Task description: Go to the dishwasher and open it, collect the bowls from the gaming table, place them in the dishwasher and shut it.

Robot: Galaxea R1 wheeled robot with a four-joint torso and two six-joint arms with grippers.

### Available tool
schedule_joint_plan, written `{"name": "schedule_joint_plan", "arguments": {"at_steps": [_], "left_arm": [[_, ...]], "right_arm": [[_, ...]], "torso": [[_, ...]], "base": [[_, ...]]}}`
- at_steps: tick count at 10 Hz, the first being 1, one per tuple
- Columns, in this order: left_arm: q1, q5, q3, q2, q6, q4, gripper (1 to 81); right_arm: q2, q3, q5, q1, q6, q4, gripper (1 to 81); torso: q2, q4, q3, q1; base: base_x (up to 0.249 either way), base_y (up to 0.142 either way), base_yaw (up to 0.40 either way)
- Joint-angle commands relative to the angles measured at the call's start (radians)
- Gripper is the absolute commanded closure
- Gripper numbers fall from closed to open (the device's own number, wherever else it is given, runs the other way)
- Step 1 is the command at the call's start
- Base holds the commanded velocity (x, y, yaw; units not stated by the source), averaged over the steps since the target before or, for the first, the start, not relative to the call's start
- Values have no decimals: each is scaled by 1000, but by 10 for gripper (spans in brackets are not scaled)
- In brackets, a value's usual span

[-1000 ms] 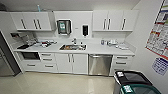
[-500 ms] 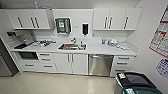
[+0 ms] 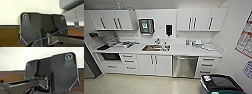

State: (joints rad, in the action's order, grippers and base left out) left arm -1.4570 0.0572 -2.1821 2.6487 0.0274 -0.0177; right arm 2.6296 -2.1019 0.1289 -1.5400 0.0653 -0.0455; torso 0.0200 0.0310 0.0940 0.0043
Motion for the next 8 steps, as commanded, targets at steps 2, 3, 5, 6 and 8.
{"name": "schedule_joint_plan", "arguments": {"at_steps": [2,3,5,6,8], "left_arm": [[42,-54,13,-24,3,2,10],[42,-54,13,-24,3,2,10],[42,-54,12,-25,3,2,10],[42,-54,12,-25,3,2,10],[42,-54,12,-25,5,2,10]], "right_arm": [[-26,17,-54,37,-4,-13,10],[-26,17,-54,37,-4,-14,10],[-26,17,-54,37,-4,-14,10],[-26,17,-54,37,-4,-14,10],[-26,16,-54,36,-4,-16,10]], "torso": [[0,0,0,0],[0,0,0,0],[0,0,0,0],[0,0,0,0],[0,0,0,0]], "base": [[99,0,0],[99,0,0],[99,0,0],[97,0,0],[96,0,0]]}}
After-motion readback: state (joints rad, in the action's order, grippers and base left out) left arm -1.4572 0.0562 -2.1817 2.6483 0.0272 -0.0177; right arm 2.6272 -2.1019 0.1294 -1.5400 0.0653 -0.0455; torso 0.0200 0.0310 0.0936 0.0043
